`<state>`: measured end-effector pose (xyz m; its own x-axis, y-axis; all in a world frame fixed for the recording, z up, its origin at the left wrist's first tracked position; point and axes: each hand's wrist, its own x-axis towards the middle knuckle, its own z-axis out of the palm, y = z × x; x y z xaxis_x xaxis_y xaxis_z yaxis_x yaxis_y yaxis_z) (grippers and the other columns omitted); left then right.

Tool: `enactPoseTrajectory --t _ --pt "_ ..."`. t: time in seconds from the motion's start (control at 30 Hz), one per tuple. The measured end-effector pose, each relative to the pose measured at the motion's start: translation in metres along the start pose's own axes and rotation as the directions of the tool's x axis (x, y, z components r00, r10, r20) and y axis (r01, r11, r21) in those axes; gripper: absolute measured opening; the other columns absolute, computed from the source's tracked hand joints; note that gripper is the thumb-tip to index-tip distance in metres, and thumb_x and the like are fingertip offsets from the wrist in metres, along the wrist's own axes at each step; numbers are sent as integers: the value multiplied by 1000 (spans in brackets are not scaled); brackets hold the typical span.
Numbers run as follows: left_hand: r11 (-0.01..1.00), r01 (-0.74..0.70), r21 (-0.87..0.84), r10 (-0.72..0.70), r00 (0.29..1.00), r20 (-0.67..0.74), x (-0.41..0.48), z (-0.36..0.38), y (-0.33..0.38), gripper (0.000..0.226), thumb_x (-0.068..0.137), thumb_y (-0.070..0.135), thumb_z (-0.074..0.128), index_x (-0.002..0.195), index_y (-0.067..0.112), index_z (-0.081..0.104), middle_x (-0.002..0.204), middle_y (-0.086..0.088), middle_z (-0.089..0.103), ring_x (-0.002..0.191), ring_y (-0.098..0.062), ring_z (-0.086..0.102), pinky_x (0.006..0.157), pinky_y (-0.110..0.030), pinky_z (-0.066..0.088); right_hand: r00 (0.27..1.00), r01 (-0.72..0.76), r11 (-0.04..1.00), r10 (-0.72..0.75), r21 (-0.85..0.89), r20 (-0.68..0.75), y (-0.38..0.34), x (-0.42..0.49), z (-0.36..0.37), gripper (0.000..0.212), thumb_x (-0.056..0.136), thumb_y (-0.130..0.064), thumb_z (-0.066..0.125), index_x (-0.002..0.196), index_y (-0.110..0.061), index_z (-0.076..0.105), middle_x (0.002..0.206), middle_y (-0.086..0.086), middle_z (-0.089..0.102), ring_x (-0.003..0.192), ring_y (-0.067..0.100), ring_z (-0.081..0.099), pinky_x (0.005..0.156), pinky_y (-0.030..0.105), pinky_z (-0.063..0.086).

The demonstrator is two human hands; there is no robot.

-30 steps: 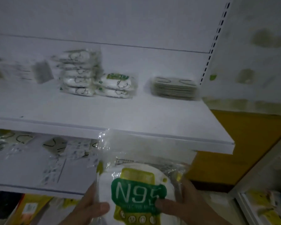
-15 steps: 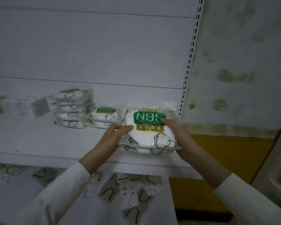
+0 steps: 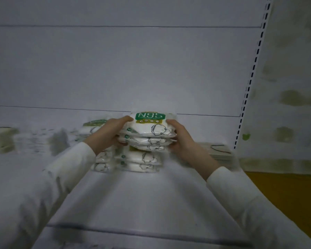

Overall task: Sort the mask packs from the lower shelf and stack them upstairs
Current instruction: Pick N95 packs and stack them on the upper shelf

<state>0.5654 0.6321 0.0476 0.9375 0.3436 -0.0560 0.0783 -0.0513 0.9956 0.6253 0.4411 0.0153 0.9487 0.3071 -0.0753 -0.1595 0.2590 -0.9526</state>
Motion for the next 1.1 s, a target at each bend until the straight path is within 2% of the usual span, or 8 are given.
enactPoseTrajectory --t 0.1,0.17,0.37,0.5,0.63,0.8,0.9,1.1 --pt "995 53 90 -61 995 83 27 -5 3 49 80 40 65 114 8 51 82 -8 67 65 -22 61 64 -31 51 999 -39 999 38 -16 -38 15 27 9 38 71 -41 71 98 -15 66 88 10 59 66 21 53 62 29 40" --pt "959 8 283 -33 996 83 35 -3 1 68 77 43 69 131 10 43 114 -12 56 82 -23 56 66 -30 45 997 -49 997 46 -61 -61 22 35 9 23 82 -36 64 92 -16 63 76 6 57 53 16 54 59 27 38" --pt "653 -224 723 42 965 260 58 -9 -6 109 58 34 87 145 28 22 141 -7 40 117 -26 43 91 -33 40 996 -26 984 10 -179 -89 27 58 13 20 88 -35 58 87 -16 62 73 3 61 49 15 60 61 28 45" --pt "529 -270 805 71 959 275 62 -9 -5 107 61 30 86 147 23 23 144 -7 41 125 -30 43 101 -38 40 993 -42 959 9 -279 -122 26 64 18 24 91 -37 53 84 -16 60 70 3 61 48 13 58 64 29 48" --pt "430 -286 856 31 953 302 62 -5 -13 97 76 35 75 150 19 14 145 -10 40 128 -30 42 102 -35 37 991 -75 892 17 -446 -133 30 67 15 50 86 -52 52 109 -8 62 95 12 63 85 27 62 71 31 46" --pt "349 -287 892 104 958 267 61 0 -14 95 72 43 74 147 19 22 136 -15 40 121 -32 43 98 -38 42 990 -91 891 34 -445 -135 28 65 6 44 89 -51 51 104 -10 60 78 5 58 71 17 55 75 30 43" --pt "325 -322 889 185 944 274 55 1 -10 90 71 40 78 143 15 30 139 -13 38 126 -31 39 98 -37 38 990 -88 917 39 -388 -134 22 61 4 36 88 -53 51 91 -17 55 83 4 58 70 16 55 70 28 44" --pt "383 -374 845 231 924 304 37 -7 -4 87 76 37 75 146 16 29 147 -10 36 133 -27 36 102 -33 34 991 -24 889 -38 -458 -126 20 57 2 45 87 -57 50 109 -18 56 107 6 61 87 20 58 87 35 45"
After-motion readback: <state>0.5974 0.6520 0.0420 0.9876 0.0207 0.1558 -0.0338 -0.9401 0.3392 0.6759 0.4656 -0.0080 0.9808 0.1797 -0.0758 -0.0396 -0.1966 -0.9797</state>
